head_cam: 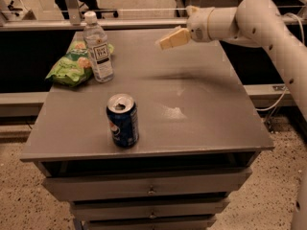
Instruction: Move blue plastic bottle near green rice chip bag
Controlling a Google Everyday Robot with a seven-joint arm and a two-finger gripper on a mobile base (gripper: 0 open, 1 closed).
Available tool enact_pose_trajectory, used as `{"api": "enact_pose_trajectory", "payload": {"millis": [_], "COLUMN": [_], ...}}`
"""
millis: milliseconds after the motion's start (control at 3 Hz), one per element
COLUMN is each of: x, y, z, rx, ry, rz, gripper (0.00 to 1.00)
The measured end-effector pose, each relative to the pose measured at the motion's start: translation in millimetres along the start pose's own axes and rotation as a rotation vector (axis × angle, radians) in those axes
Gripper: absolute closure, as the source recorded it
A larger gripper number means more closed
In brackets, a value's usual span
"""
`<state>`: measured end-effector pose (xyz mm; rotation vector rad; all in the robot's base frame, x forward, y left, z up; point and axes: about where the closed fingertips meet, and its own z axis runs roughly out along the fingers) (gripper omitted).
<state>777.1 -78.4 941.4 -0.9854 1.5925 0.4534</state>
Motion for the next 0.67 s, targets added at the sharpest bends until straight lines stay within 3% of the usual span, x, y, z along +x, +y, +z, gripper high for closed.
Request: {"api": "enact_pose_trajectory", "payload": {"millis": [333, 667], "x": [-14.5, -14.6], "y": [-61.1, -63.2], "z": [-59.5, -58.1], "rx": [0.196, 0.203], "ry": [-0.017, -0.02], "rz": [0.042, 0.051], "gripper": [0.0, 0.0]}}
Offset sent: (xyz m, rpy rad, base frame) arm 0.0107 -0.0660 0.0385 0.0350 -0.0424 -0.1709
